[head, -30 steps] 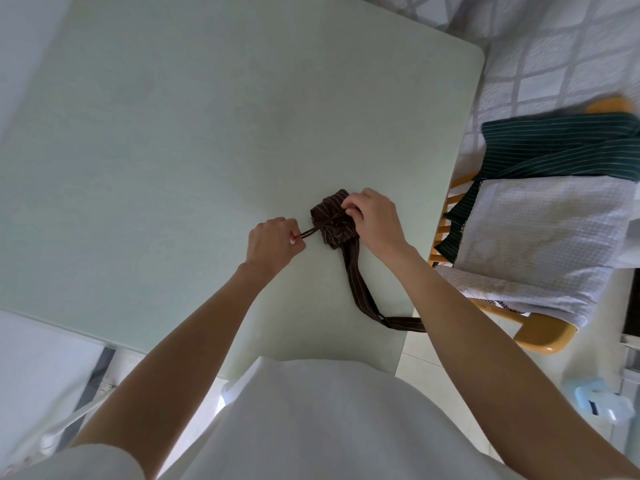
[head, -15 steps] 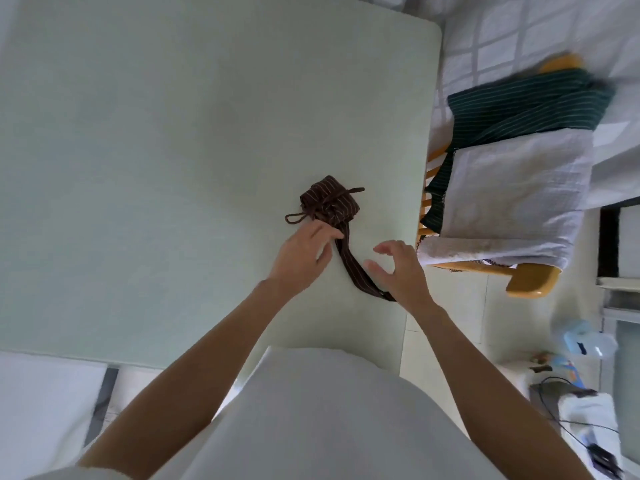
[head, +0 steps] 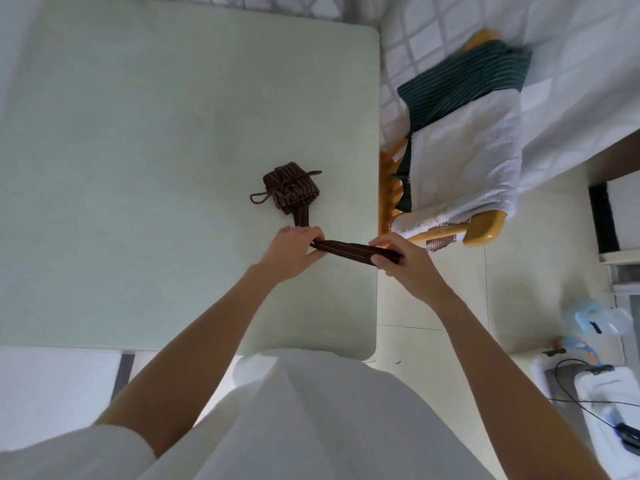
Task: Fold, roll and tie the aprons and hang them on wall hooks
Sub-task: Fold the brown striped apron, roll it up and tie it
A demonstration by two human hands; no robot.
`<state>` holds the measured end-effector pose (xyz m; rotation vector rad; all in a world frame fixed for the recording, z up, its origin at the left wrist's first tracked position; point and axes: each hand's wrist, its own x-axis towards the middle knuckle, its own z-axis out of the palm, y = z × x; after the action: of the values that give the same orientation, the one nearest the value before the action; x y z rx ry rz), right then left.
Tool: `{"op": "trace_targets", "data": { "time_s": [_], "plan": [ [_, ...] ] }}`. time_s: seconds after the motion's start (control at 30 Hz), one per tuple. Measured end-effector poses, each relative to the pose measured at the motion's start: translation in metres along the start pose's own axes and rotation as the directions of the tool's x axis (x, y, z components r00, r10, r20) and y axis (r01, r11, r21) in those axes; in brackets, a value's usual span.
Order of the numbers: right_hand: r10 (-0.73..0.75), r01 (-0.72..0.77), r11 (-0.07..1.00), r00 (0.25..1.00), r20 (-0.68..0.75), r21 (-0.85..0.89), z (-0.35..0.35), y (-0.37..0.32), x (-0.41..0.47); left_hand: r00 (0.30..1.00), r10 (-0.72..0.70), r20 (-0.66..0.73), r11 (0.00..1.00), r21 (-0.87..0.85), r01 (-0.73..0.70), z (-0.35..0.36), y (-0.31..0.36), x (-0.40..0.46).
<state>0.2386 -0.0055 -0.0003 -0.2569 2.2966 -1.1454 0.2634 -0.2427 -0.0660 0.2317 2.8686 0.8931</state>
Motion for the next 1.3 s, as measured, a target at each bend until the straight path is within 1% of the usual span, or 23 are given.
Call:
{"op": "trace_targets", "data": {
  "time_s": [0.1,0.17,0.23,0.3,0.33,0.4,0.43,0.57,0.67,0.73,0.83,0.87,0.9,0.97,1.0,1.07,1.13,1.2,1.23,1.27,1.3],
  "plan": [
    [-0.106,0.101,0.99,0.993,0.051,0.095,-0.018,-0.014,-0.012,0.995,0.049,-0.086,0.997,-0.05,-0.053,-0.018,0.022,-0.018],
    [-0.178,0.169,0.978,0.982,0.066,0.126,-0.022,-0.029,-0.015,0.989,0.077,-0.124,0.987,-0.129,-0.093,-0.033,0.04,-0.028],
    [-0.255,0.243,0.961,0.964,0.079,0.133,-0.025,-0.046,-0.016,0.985,0.012,-0.174,0.974,-0.222,-0.051,-0.047,0.059,-0.038],
    [-0.316,0.301,0.943,0.943,0.103,0.141,-0.029,-0.065,-0.013,0.967,-0.084,-0.241,0.944,-0.33,-0.001,-0.061,0.073,-0.047],
    [-0.347,0.327,0.933,0.928,0.133,0.15,-0.031,-0.077,-0.012,0.947,-0.13,-0.293,0.925,-0.38,0.009,-0.068,0.081,-0.053],
    [-0.402,0.371,0.913,0.887,0.228,0.168,-0.034,-0.1,-0.013,0.895,-0.205,-0.397,0.895,-0.446,0.007,-0.082,0.094,-0.067],
    [-0.427,0.393,0.903,0.863,0.27,0.174,-0.035,-0.111,-0.013,0.875,-0.229,-0.427,0.884,-0.468,0.003,-0.089,0.098,-0.073],
    [-0.573,0.546,0.819,0.756,0.317,0.178,-0.026,-0.156,-0.016,0.847,-0.28,-0.453,0.867,-0.498,0.02,-0.116,0.113,-0.103],
    [-0.598,0.589,0.795,0.725,0.341,0.143,-0.011,-0.193,-0.019,0.812,-0.323,-0.486,0.833,-0.554,0.0,-0.143,0.123,-0.128],
    [-0.6,0.59,0.791,0.695,0.396,0.162,0.0,-0.217,-0.023,0.776,-0.36,-0.519,0.792,-0.609,-0.04,-0.165,0.127,-0.145],
    [-0.625,0.569,0.771,0.59,0.51,0.286,0.022,-0.25,-0.035,0.681,-0.441,-0.585,0.731,-0.674,-0.106,-0.198,0.132,-0.176],
    [-0.65,0.582,0.749,0.552,0.523,0.316,0.034,-0.263,-0.039,0.64,-0.461,-0.614,0.73,-0.673,-0.12,-0.209,0.13,-0.19],
    [-0.674,0.604,0.726,0.532,0.513,0.329,0.047,-0.277,-0.045,0.604,-0.469,-0.644,0.746,-0.655,-0.12,-0.22,0.127,-0.204],
    [-0.71,0.629,0.695,0.523,0.471,0.348,0.072,-0.306,-0.056,0.555,-0.465,-0.69,0.804,-0.592,-0.062,-0.243,0.117,-0.236],
    [-0.722,0.644,0.682,0.519,0.458,0.346,0.085,-0.322,-0.061,0.55,-0.458,-0.698,0.827,-0.562,-0.025,-0.255,0.111,-0.253],
    [-0.761,0.709,0.629,0.476,0.441,0.32,0.112,-0.355,-0.073,0.549,-0.453,-0.702,0.848,-0.53,0.021,-0.281,0.103,-0.286],
    [-0.799,0.771,0.565,0.422,0.429,0.295,0.139,-0.388,-0.083,0.551,-0.456,-0.699,0.844,-0.536,0.018,-0.309,0.094,-0.319],
    [-0.822,0.806,0.518,0.377,0.426,0.287,0.161,-0.421,-0.091,0.574,-0.449,-0.684,0.837,-0.548,0.002,-0.334,0.085,-0.345],
    [-0.836,0.814,0.495,0.352,0.42,0.303,0.181,-0.446,-0.095,0.576,-0.428,-0.696,0.86,-0.51,0.024,-0.356,0.075,-0.366],
    [-0.834,0.81,0.498,0.349,0.427,0.31,0.189,-0.461,-0.097,0.583,-0.41,-0.701,0.88,-0.471,0.052,-0.367,0.069,-0.374],
    [-0.828,0.797,0.507,0.344,0.442,0.329,0.193,-0.474,-0.097,0.576,-0.402,-0.712,0.893,-0.444,0.074,-0.378,0.064,-0.38]
  ]
}}
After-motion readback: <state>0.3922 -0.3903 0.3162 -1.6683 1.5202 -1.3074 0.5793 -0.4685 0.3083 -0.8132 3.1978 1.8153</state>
